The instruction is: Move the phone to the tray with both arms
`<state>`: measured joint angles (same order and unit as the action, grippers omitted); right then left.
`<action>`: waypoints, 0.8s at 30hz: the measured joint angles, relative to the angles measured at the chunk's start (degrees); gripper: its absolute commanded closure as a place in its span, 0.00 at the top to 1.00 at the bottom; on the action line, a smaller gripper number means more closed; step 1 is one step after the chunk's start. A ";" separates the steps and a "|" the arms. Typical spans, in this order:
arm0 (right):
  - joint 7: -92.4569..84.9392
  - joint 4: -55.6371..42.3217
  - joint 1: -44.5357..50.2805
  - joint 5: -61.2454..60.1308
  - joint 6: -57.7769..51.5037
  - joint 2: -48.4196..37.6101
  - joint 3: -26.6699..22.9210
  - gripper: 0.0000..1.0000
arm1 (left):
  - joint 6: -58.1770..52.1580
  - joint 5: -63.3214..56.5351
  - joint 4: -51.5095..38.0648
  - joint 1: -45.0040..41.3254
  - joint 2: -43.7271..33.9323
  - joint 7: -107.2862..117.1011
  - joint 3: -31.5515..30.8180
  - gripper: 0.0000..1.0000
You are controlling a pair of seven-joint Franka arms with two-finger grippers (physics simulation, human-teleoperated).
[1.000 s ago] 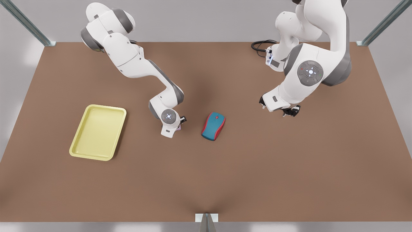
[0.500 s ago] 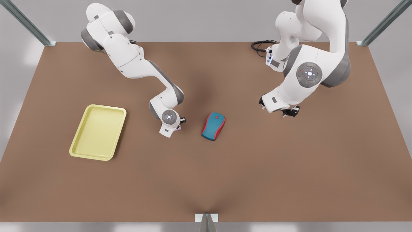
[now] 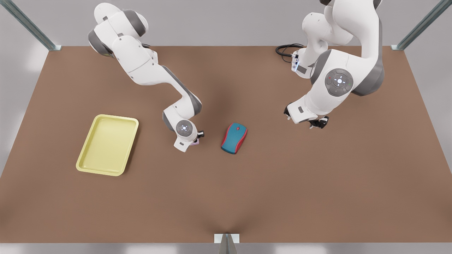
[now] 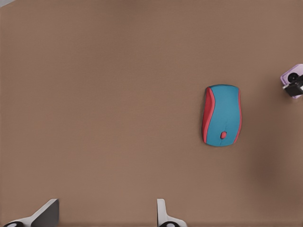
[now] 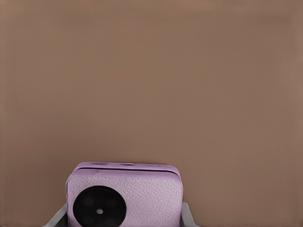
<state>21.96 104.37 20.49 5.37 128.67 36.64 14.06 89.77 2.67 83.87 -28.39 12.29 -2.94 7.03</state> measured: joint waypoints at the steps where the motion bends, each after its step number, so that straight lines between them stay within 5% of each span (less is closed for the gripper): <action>1: -0.11 -0.18 -0.73 0.00 -0.22 -0.73 -0.08 0.74 | 0.01 0.00 0.00 0.01 0.03 0.00 -0.01 1.00; 14: -11.77 2.59 -36.19 -0.15 -6.11 -6.20 -0.42 0.70 | -0.02 -0.05 0.00 0.00 0.54 0.02 0.08 1.00; 15: -13.23 3.20 -37.70 0.07 -6.38 -6.47 -0.52 0.73 | -0.02 -0.06 0.00 0.00 0.62 0.03 0.08 1.00; 16: -14.58 3.59 -38.77 0.48 -6.67 -6.64 -0.58 0.93 | -0.02 -0.07 0.00 0.00 0.67 0.03 0.08 1.00; 17: -15.86 3.84 -39.56 0.83 -6.96 -6.79 -0.60 1.00 | -0.03 -0.07 0.00 0.00 0.69 0.04 0.08 1.00; 24: -24.11 -5.09 -40.58 2.38 -11.25 -8.36 -1.36 1.00 | -0.11 -3.28 0.20 0.07 -0.95 -0.07 5.85 1.00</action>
<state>-2.15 99.28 -20.09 7.76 117.43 28.28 12.70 89.66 -0.61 84.07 -28.32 11.34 -3.00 12.88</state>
